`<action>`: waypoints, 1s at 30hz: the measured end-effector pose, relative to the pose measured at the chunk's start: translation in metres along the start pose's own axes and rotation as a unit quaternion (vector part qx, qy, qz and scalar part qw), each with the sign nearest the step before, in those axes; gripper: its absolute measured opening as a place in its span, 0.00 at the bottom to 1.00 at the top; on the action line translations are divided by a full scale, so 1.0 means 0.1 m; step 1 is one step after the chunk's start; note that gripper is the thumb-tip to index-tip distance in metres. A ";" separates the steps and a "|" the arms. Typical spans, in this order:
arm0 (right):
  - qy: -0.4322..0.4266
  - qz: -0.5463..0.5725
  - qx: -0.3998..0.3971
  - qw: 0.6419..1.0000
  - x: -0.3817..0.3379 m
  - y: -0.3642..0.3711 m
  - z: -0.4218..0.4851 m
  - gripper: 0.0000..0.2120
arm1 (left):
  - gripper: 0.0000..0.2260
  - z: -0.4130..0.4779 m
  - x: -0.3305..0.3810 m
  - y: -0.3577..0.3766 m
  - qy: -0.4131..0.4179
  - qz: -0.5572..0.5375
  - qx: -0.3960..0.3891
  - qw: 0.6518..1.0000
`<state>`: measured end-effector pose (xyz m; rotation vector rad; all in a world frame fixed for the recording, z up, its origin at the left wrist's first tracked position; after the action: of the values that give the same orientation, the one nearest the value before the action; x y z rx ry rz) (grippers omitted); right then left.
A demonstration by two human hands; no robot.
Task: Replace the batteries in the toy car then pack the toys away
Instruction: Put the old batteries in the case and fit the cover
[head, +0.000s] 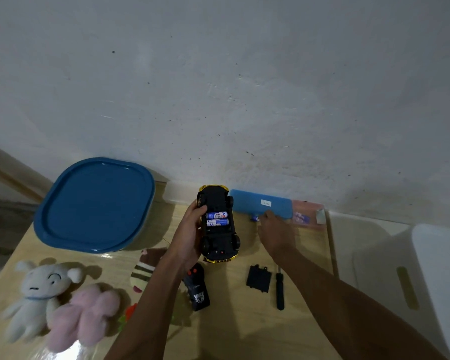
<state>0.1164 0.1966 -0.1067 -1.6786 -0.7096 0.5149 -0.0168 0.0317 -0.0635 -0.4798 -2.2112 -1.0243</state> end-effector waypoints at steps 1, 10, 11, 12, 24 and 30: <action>0.000 -0.015 0.001 1.000 0.00 -0.01 0.00 0.09 | 0.16 -0.01 0.01 0.01 0.001 0.001 0.000 1.000; 0.102 0.541 -0.043 0.833 -0.03 -0.07 -0.34 0.11 | 0.15 -0.10 0.06 -0.01 0.020 -0.006 0.004 1.000; 0.111 0.618 -0.040 0.777 -0.09 -0.16 -0.45 0.13 | 0.15 -0.12 0.07 -0.01 0.021 -0.010 0.005 1.000; 0.112 0.678 -0.042 0.725 -0.16 -0.25 -0.55 0.14 | 0.15 -0.13 0.07 -0.01 0.023 -0.014 0.004 1.000; 0.034 0.737 -0.004 0.675 -0.46 -1.15 -1.32 0.11 | 0.15 -0.46 0.13 0.13 0.045 0.001 -0.028 0.999; -0.014 0.510 0.029 0.860 -0.51 -1.39 -1.36 0.07 | 0.15 -0.68 0.18 0.26 0.065 0.033 -0.037 0.997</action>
<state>0.1470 0.0835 0.0570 -1.9004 0.2609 1.2769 0.0118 -0.0033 -0.0037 -0.5015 -2.0361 -1.0741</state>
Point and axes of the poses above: each hand's wrist, its own z-axis towards the middle knuckle, its own y-axis out of the palm, x = y × z, the point moved 9 cm from there along z, towards the middle knuckle, and after that the axes turned 3 degrees about -x, right-handed, at the moved point
